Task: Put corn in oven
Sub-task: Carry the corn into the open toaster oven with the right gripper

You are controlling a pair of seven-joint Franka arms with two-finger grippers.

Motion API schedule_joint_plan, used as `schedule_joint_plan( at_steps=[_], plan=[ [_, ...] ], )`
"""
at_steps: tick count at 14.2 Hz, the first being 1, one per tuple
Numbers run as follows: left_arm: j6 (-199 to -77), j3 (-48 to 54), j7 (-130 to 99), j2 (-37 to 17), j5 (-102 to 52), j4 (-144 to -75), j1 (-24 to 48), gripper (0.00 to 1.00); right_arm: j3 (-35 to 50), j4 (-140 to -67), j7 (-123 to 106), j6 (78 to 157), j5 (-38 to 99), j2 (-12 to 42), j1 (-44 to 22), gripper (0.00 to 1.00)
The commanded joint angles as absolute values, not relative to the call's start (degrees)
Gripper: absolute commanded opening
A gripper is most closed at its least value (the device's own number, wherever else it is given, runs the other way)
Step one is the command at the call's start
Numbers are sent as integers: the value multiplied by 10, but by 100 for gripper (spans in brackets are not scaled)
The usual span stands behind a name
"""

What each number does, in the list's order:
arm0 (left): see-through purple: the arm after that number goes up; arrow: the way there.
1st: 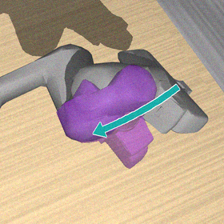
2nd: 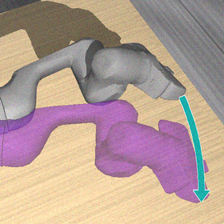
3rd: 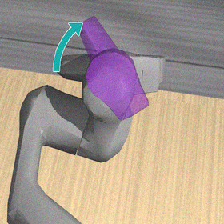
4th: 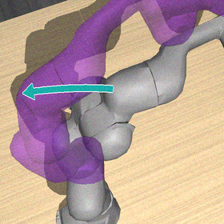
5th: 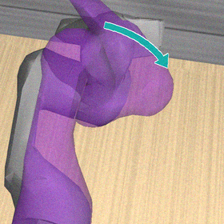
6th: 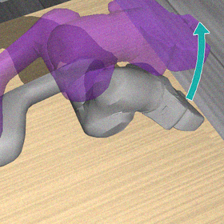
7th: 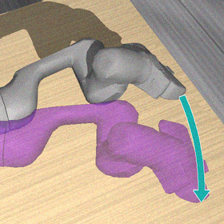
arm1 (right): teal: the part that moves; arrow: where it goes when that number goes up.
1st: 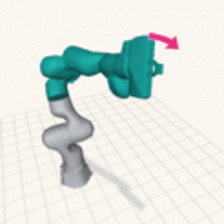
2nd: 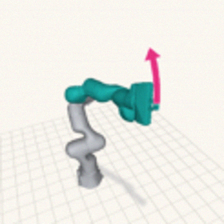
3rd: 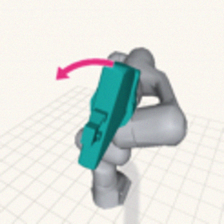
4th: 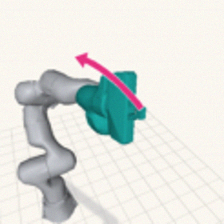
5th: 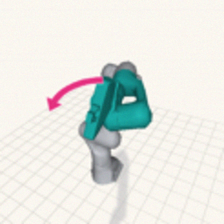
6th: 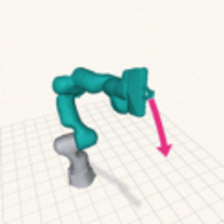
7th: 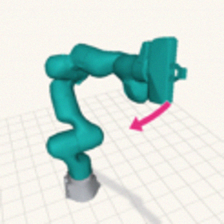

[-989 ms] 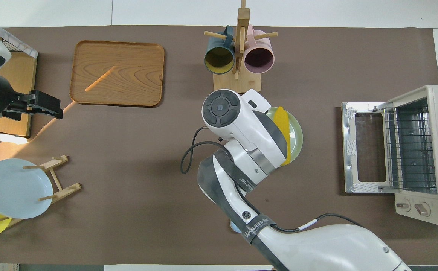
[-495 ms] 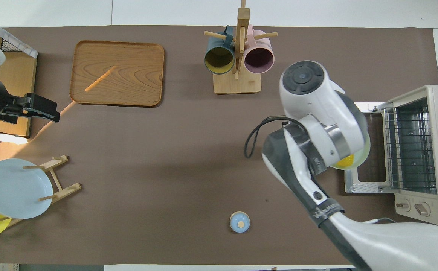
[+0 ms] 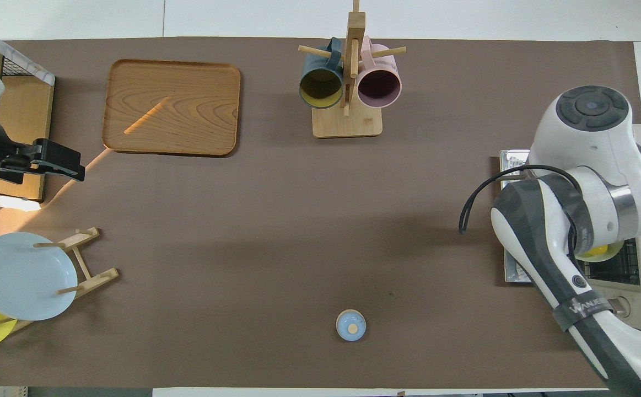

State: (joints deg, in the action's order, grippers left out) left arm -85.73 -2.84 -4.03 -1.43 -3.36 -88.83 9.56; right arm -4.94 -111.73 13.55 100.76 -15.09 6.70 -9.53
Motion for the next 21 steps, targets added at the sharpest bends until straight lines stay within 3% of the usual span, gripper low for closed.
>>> schedule_joint_plan(
  at_steps=[1,5,13,14,15,17,19,21],
  plan=[
    [-861,-34,-34,5,-19,-904,99,100,-42,-1159,80,1048,-163,49,-47,0],
    [-863,-35,-40,5,-19,-903,96,100,-42,-1216,74,1119,-163,33,-29,0],
    [-862,-35,-38,5,-19,-904,91,100,-41,-1221,3,1150,-163,34,5,0],
    [-862,-35,-39,5,-19,-904,91,100,-41,-1219,4,1150,-163,35,4,2],
    [-862,-35,-39,5,-19,-904,91,100,-41,-1215,4,1149,-163,37,4,12],
    [-862,-34,-38,5,-19,-904,91,100,-40,-1202,7,1146,-157,42,-3,13],
    [-862,-35,-38,5,-19,-904,91,100,-38,-1185,7,1144,-155,48,-17,20],
    [-862,-35,-39,5,-19,-904,91,100,-38,-1175,14,1145,-153,52,-28,19]
  ],
)
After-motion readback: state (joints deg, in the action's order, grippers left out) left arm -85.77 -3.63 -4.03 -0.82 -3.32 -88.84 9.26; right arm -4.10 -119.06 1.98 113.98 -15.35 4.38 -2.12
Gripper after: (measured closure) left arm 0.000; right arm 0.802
